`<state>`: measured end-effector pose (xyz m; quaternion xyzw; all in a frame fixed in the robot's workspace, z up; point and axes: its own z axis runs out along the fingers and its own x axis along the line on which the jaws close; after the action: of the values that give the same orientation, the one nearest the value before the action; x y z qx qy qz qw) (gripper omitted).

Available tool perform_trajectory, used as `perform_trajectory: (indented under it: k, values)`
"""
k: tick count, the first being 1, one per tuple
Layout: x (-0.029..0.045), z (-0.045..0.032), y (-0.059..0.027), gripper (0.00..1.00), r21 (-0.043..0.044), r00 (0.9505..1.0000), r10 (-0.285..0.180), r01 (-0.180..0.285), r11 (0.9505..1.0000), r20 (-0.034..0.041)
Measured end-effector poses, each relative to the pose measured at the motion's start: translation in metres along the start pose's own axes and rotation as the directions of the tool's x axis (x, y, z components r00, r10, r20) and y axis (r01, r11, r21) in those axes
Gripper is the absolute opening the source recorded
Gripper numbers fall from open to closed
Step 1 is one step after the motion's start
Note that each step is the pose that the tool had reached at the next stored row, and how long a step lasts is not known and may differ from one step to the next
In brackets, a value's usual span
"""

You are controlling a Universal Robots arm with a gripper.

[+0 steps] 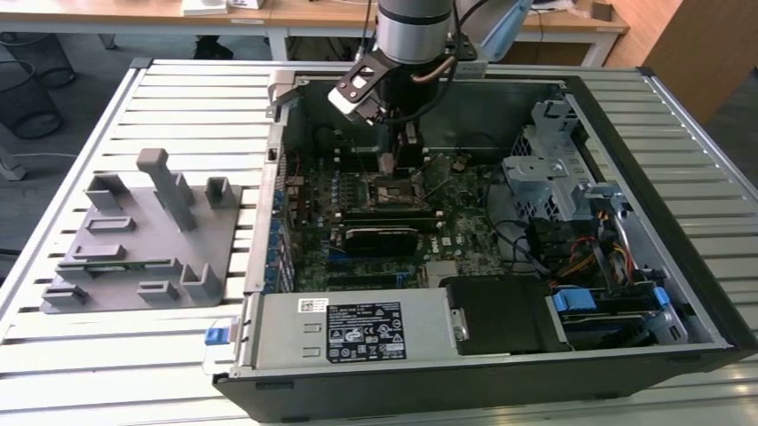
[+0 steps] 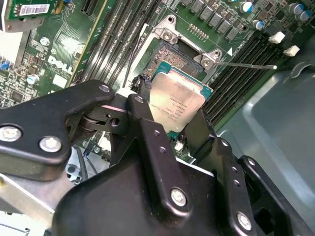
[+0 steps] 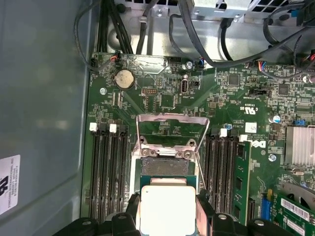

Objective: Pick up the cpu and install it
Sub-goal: 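Place the cpu into insertion slot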

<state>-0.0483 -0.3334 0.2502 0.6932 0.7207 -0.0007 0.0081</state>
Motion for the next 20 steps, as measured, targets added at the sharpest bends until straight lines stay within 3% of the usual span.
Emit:
perform_trajectory:
  k: [15, 20]
  values:
    - [0.0025, 0.0140, 0.0001, 0.53, 0.0000, 1.0000, 0.004, -0.004, 1.0000, 0.0002]
    - [0.0026, 0.0220, 0.0004, 0.53, 0.0001, 1.0000, 0.005, -0.005, 1.0000, 0.0005]
